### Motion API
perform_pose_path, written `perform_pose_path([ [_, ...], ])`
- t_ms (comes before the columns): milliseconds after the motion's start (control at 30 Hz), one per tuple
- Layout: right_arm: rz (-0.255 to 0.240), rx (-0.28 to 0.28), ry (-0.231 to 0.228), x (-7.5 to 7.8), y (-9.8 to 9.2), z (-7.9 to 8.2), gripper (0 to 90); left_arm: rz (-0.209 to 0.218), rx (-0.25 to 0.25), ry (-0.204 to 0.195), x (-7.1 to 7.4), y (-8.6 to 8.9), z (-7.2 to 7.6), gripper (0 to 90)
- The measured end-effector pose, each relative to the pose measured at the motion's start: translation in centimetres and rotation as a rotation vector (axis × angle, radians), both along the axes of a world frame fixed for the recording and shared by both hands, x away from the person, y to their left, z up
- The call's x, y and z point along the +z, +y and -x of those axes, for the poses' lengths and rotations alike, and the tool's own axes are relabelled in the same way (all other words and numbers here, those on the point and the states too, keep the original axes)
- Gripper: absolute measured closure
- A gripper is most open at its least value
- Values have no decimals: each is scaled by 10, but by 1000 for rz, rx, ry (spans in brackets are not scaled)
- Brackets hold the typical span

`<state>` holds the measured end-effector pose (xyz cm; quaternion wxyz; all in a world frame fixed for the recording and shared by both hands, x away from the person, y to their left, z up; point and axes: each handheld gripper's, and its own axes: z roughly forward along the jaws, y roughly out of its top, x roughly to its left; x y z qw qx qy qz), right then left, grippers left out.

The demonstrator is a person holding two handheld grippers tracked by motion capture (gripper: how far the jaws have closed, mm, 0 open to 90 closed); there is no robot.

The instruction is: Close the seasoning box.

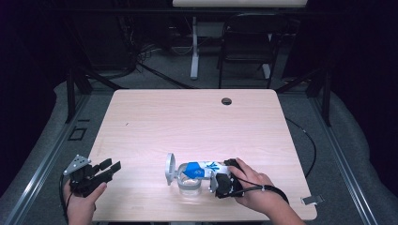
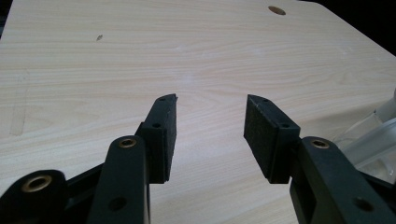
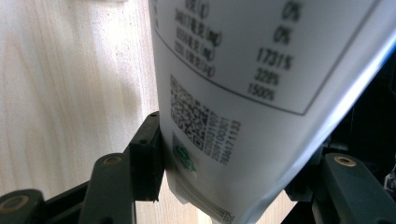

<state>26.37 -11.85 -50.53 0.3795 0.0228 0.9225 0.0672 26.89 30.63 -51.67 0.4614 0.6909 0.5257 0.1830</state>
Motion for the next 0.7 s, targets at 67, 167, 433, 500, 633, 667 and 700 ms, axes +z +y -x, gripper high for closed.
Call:
perform_pose_path([
  [67,6,2,-1,0,0,0,430,0,0,0,0,0,0,546],
  [167,10,5,-5,1,0,0,431,1,0,0,0,0,0,546],
  [433,46,-2,-17,4,2,1,432,4,2,-1,0,0,0,546],
  [500,53,-1,-20,4,2,1,432,3,0,1,0,0,0,546],
  [633,66,1,-21,6,2,1,432,5,3,0,0,0,0,546],
  [667,78,0,-23,7,3,1,432,6,4,0,-1,0,0,546],
  [700,81,-1,-22,7,3,1,432,7,5,-1,-1,1,0,546],
])
